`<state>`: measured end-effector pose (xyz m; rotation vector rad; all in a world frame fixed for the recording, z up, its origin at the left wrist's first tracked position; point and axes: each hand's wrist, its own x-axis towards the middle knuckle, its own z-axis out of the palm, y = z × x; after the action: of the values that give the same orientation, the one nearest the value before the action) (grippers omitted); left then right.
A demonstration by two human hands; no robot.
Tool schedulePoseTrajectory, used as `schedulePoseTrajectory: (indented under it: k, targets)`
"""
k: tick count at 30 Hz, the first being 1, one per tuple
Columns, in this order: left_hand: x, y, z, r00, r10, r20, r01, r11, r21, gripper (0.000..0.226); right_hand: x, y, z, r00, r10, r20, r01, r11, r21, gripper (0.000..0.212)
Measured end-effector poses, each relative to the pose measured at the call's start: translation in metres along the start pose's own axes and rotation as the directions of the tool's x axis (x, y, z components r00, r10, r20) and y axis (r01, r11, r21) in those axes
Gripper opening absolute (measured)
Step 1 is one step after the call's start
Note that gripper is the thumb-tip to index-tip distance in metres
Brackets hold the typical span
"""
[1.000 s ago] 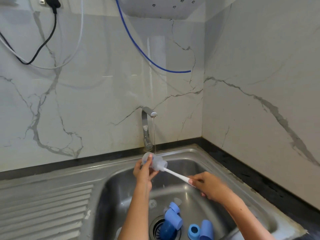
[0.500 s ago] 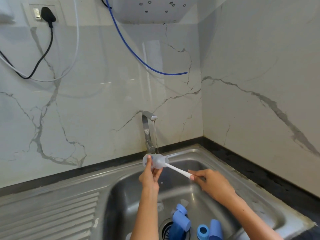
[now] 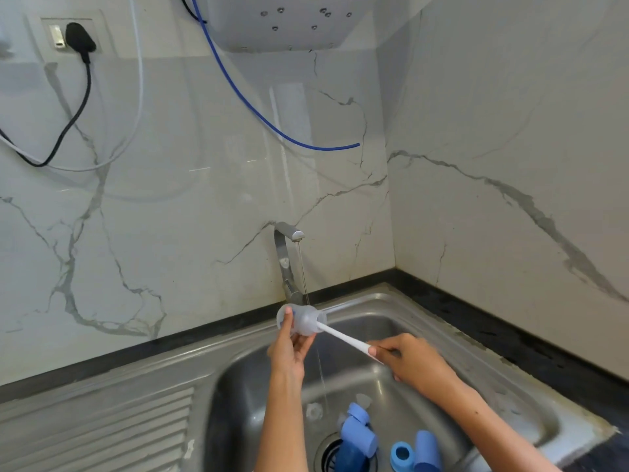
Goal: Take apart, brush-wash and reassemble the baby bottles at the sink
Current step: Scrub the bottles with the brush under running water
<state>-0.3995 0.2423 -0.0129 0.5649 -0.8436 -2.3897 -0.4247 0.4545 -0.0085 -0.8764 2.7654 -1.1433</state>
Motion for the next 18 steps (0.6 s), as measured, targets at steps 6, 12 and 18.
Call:
schedulePoseTrajectory:
  k: [6, 12, 18]
  targets:
    - [0.004, -0.006, 0.001, 0.999, 0.011, 0.033, -0.013, 0.998, 0.057, 0.042, 0.005, 0.003, -0.005, 0.995, 0.07, 0.07, -0.076, 0.994, 0.082, 0.024]
    - [0.007, -0.009, -0.002, 0.996, -0.015, 0.086, 0.006, 0.994, 0.105, 0.038, 0.002, 0.007, -0.016, 0.996, 0.021, 0.089, -0.031, 0.993, 0.116, 0.02]
    - [0.012, 0.002, -0.006, 0.979, -0.115, 0.169, 0.139, 0.98, -0.139, 0.055, -0.003, -0.005, -0.012, 0.979, -0.079, 0.19, 0.02, 0.955, 0.296, 0.02]
